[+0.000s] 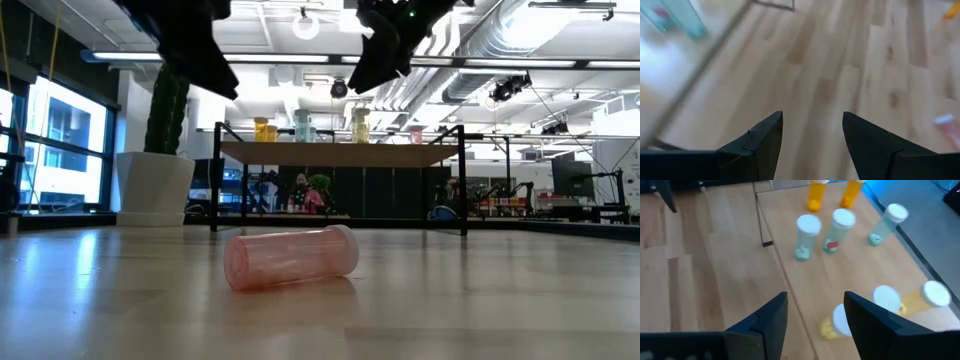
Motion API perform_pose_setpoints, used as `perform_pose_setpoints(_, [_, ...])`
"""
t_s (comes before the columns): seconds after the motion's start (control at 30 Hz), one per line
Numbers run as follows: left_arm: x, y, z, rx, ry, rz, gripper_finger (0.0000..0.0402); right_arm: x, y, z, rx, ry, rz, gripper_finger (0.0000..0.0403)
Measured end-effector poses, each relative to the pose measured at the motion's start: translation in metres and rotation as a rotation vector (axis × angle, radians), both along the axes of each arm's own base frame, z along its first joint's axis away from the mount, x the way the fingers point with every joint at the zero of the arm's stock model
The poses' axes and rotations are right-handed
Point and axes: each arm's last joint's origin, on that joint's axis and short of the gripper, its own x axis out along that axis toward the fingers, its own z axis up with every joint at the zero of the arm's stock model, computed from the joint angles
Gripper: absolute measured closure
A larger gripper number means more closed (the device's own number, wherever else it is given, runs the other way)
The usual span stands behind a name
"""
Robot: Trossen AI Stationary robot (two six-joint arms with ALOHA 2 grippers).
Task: Pick and place medicine bottles onto shelf by color
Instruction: Put the left pink pill bottle on the shelf
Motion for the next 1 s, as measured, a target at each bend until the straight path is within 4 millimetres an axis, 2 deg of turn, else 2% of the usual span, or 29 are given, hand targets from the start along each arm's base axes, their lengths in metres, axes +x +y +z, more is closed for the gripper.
perform_pose_setpoints(0.23, [-0.003, -0.036, -0.005, -0.205, 0.012, -0.024, 0.0206, 0.005, 0.022, -0.001, 0.039, -0.010, 0.034, 0.0217])
perform_pose_setpoints(0.53, [-0.011, -0.083, -0.008, -0.377, 0.023, -0.038, 0.0206, 0.009, 0.055, -0.003, 0.099, -0.001, 0.086, 0.0217])
perform_pose_setpoints(0.7, [-0.010, -0.109, -0.020, -0.444, 0.066, 0.001, 0.0206, 0.011, 0.071, -0.003, 0.105, -0.004, 0.129, 0.0217])
perform_pose_setpoints(1.0, [-0.007, -0.151, -0.058, -0.540, 0.244, 0.055, 0.0206, 0.011, 0.088, -0.004, 0.125, -0.007, 0.161, 0.0217])
